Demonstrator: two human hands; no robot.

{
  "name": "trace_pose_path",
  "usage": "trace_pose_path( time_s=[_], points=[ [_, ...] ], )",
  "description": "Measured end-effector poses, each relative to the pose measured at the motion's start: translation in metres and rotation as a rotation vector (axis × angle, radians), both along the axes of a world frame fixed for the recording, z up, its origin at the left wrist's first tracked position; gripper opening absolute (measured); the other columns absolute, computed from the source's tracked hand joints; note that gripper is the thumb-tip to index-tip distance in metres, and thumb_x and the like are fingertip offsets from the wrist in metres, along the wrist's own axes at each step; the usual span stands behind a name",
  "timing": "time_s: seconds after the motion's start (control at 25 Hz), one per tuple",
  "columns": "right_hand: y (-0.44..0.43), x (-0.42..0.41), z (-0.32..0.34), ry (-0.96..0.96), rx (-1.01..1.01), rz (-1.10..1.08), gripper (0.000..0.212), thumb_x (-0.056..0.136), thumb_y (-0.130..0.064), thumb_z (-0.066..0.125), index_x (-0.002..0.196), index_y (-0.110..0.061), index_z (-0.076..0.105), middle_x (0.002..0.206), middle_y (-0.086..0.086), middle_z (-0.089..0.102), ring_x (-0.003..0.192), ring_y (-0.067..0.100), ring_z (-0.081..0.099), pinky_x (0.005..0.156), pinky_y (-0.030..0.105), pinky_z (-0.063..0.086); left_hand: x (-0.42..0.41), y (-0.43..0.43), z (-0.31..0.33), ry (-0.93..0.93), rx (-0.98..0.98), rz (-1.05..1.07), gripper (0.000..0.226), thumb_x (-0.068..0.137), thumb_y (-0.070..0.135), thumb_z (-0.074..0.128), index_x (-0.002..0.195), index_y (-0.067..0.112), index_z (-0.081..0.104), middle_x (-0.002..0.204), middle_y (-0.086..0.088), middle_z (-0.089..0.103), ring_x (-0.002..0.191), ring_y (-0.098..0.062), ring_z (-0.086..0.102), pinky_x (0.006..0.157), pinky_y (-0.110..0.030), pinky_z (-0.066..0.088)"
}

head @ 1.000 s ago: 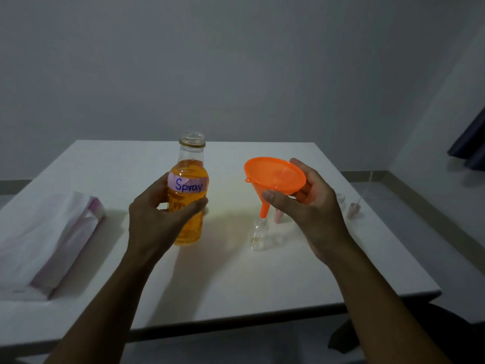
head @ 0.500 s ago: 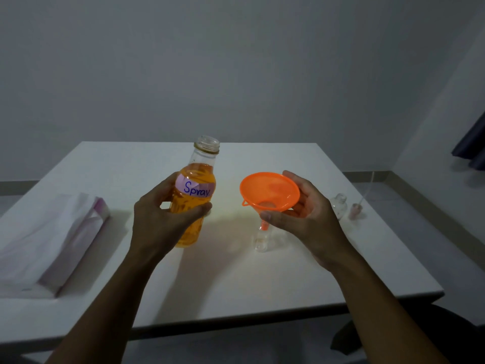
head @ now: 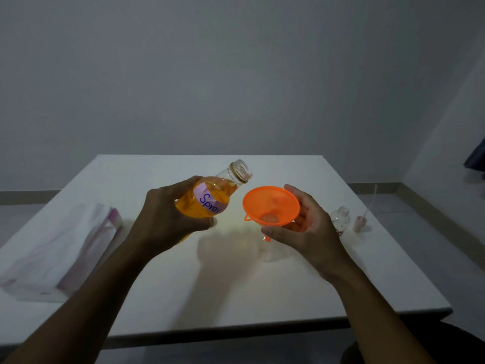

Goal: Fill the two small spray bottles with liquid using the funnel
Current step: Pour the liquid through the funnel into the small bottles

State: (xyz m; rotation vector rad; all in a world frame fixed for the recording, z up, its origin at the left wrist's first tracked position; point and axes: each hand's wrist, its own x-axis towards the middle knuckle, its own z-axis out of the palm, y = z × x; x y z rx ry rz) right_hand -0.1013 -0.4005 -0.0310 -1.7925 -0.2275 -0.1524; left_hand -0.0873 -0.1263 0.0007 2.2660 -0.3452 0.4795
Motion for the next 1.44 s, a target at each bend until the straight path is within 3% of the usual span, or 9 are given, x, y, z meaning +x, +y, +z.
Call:
trace_pose_path(
  time_s=[0.08, 0.28, 0.68, 0.84, 1.12, 1.44],
  points=[
    [-0.001, 0.000, -0.001, 0.000, 0.001, 0.001, 0.097, 0.060, -0.039, 0.092, 0.145, -0.035, 0.044, 0.140, -0.010, 0.055, 0.125, 0.013, 0.058, 0.100, 0.041, 0.056, -0.001, 0.000, 0.010, -0.008, 0.066, -0.045, 0.065, 0.058, 0.025, 0.089, 0.113, 0.039, 0.058, 0.086, 0.032, 0.056, 0.082, 0.015, 0.058, 0.059, 0.001, 0.042],
    [-0.001, 0.000, -0.001, 0.004, 0.013, 0.003, 0.098, 0.059, -0.039, 0.093, 0.144, -0.034, 0.044, 0.140, -0.008, 0.055, 0.125, 0.015, 0.059, 0.099, 0.042, 0.057, 0.004, 0.001, 0.012, 0.003, 0.196, -0.052, 0.070, 0.059, 0.024, 0.089, 0.123, 0.024, 0.060, 0.093, 0.012, 0.062, 0.081, -0.011, 0.061, 0.067, -0.012, 0.044],
    [-0.001, 0.003, 0.002, -0.002, 0.017, 0.018, 0.097, 0.063, -0.032, 0.094, 0.146, -0.029, 0.044, 0.140, -0.005, 0.056, 0.125, 0.017, 0.059, 0.100, 0.039, 0.057, 0.011, 0.002, 0.019, -0.024, 0.260, -0.079, 0.078, 0.057, 0.023, 0.090, 0.128, 0.023, 0.058, 0.102, -0.002, 0.070, 0.085, -0.017, 0.061, 0.073, -0.030, 0.052],
    [0.000, 0.003, 0.002, -0.007, 0.010, 0.007, 0.100, 0.059, -0.040, 0.092, 0.146, -0.030, 0.044, 0.141, -0.004, 0.056, 0.125, 0.018, 0.059, 0.099, 0.042, 0.057, 0.016, 0.005, 0.019, -0.046, 0.304, -0.079, 0.082, 0.056, 0.020, 0.091, 0.130, 0.020, 0.057, 0.108, -0.005, 0.069, 0.088, -0.016, 0.058, 0.073, -0.028, 0.049],
    [-0.002, 0.005, 0.000, -0.005, 0.013, 0.010, 0.097, 0.062, -0.033, 0.093, 0.146, -0.028, 0.045, 0.140, -0.004, 0.057, 0.125, 0.018, 0.060, 0.100, 0.042, 0.057, 0.018, 0.004, 0.022, -0.078, 0.340, -0.078, 0.083, 0.056, 0.015, 0.090, 0.131, 0.021, 0.056, 0.111, -0.006, 0.067, 0.095, -0.025, 0.061, 0.075, -0.039, 0.055],
    [-0.003, 0.006, 0.001, -0.001, 0.006, 0.020, 0.098, 0.063, -0.034, 0.093, 0.147, -0.028, 0.043, 0.142, -0.004, 0.056, 0.126, 0.019, 0.059, 0.100, 0.044, 0.056, 0.019, 0.004, 0.022, -0.084, 0.360, -0.078, 0.083, 0.056, 0.016, 0.090, 0.132, 0.020, 0.055, 0.114, -0.008, 0.066, 0.098, -0.027, 0.060, 0.076, -0.040, 0.055]
  ],
)
